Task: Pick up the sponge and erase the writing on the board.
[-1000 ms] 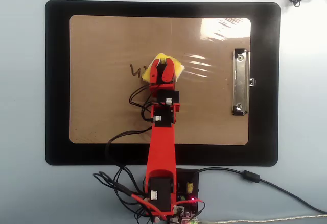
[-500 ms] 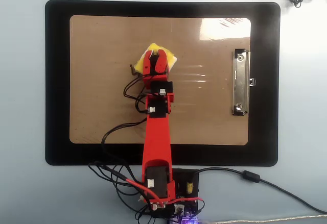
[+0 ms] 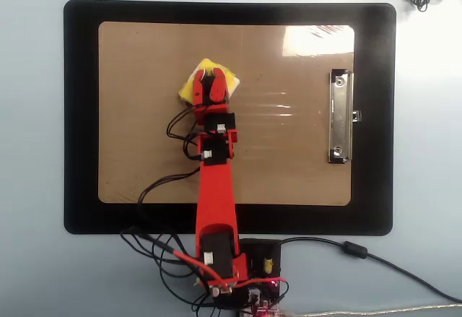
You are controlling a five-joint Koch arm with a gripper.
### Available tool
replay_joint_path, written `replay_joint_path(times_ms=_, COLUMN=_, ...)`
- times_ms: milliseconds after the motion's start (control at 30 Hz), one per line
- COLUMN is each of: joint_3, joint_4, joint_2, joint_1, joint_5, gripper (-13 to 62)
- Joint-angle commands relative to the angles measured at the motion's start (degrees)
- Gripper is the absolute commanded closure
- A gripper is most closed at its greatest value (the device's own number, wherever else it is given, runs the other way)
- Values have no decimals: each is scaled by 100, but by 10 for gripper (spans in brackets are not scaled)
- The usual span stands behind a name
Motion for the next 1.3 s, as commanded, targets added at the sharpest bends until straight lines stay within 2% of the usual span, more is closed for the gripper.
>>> replay_joint_path(times_ms=0, joint_3=958, joint_4=1011, joint_2=1345, joint_1=-114, joint_5=-62, gripper=574)
replay_joint_path(times_ms=67, joint_3=1635, joint_4=1608, joint_2=2496, joint_1=-193, joint_5=-132, gripper=574)
replay_joint_path(times_ms=133, joint_3=1687, joint_4=1547, joint_2=2355, joint_1=-237, joint_5=-272, gripper=574)
replay_joint_path(times_ms=300, joint_3=-624, joint_4=272, joint_2=-940, joint_1=-334, joint_5=-325, gripper=574)
replay_joint_path(times_ms=333, joint_3=-870, joint_4=299, joint_2=-976, joint_1=-334, joint_5=-325, gripper=574)
replay_joint_path(times_ms=400, joint_3=-334, joint_4=694, joint_2=-281, joint_1=-360, joint_5=-352, gripper=573)
replay_joint_path(times_ms=500, joint_3=1151, joint_4=1556, joint_2=1916, joint_1=-554, joint_5=-510, gripper=574)
replay_joint_path(times_ms=567, joint_3=1406, joint_4=1688, joint_2=2241, joint_1=-659, joint_5=-773, gripper=574)
replay_joint_path(times_ms=600, joint_3=1389, joint_4=1661, joint_2=2074, joint_1=-721, joint_5=-870, gripper=574)
replay_joint_path(times_ms=733, joint_3=-492, joint_4=809, joint_2=-431, joint_1=-940, joint_5=-958, gripper=573)
replay_joint_path(times_ms=800, joint_3=-1213, joint_4=826, joint_2=-844, joint_1=-949, joint_5=-967, gripper=574)
replay_joint_path(times_ms=867, joint_3=-703, joint_4=1195, joint_2=-290, joint_1=-958, joint_5=-967, gripper=573)
replay_joint_path(times_ms=967, joint_3=712, joint_4=1784, joint_2=1644, joint_1=-976, joint_5=-967, gripper=574)
replay_joint_path(times_ms=1033, joint_3=1125, joint_4=1784, joint_2=1775, joint_1=-976, joint_5=-984, gripper=574)
replay_joint_path(times_ms=1067, joint_3=1002, joint_4=1696, joint_2=1564, joint_1=-976, joint_5=-993, gripper=574)
replay_joint_path(times_ms=1200, joint_3=-879, joint_4=396, joint_2=-1020, joint_1=-923, joint_5=-958, gripper=573)
replay_joint_path(times_ms=1267, joint_3=-1477, joint_4=325, joint_2=-1459, joint_1=-932, joint_5=-958, gripper=574)
